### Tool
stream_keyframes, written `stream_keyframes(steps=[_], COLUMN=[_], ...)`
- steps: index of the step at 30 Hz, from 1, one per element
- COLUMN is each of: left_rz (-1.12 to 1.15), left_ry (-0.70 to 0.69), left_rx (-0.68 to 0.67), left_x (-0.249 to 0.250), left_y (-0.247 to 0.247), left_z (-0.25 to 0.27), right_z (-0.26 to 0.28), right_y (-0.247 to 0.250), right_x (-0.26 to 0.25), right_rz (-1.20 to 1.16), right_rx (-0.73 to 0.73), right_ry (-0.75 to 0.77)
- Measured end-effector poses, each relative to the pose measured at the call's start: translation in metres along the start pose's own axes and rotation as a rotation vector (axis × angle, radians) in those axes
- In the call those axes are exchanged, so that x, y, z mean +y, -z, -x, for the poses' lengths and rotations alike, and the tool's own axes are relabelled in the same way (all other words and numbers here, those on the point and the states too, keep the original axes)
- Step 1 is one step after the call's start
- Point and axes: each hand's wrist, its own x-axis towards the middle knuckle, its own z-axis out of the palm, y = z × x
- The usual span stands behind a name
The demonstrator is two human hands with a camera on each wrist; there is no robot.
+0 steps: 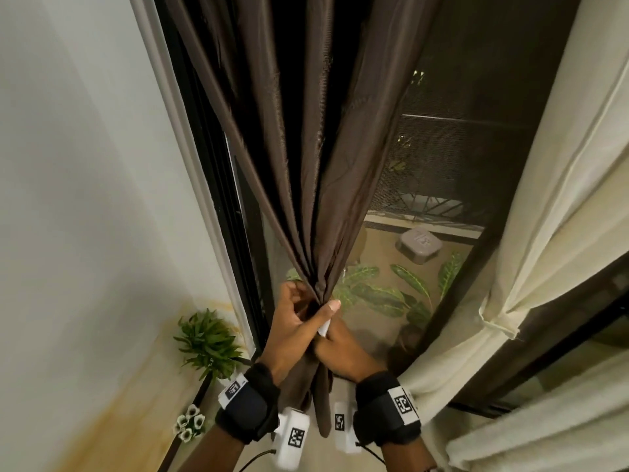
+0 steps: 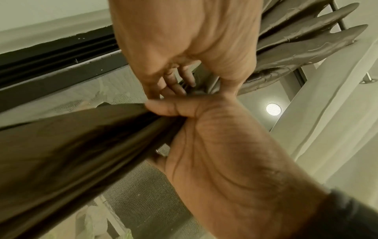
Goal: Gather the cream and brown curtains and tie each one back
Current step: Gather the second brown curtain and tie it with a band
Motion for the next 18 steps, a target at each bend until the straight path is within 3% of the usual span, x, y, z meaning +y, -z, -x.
stream_keyframes(steps=[4,7,10,13,15,18], left_rz=[-0.156,-0.194,-0.191,-0.162,-0.11,-0.026], left_ry=[0.021,-0.006,-0.08,0.007,0.077,0.165], left_rx=[0.151,0.144,0.025,-0.193,-0.284,-0.323], left_x=[-0.007,-0.012,-0.009,-0.006,-0.004,-0.001], left_y=[-0.001,0.01,0.029,0.05,0.059,0.062], left_z=[-0.014,-0.022,-0.022,-0.019,-0.016,-0.012], right_z=[0.001,0.007,0.003,-0.005,-0.01,-0.019], right_y=[-0.019,-0.008,0.018,0.036,0.039,0.039], right_x=[0.0,0.0,-0.006,-0.012,-0.018,-0.022], right_rz=[0.123,-0.033,-0.383,-0.217,-0.18,-0.481], right_rx=[-0.009,-0.074,0.126,0.309,0.209,-0.056], right_ry=[0.057,-0.073,-0.208,-0.254,-0.268,-0.377])
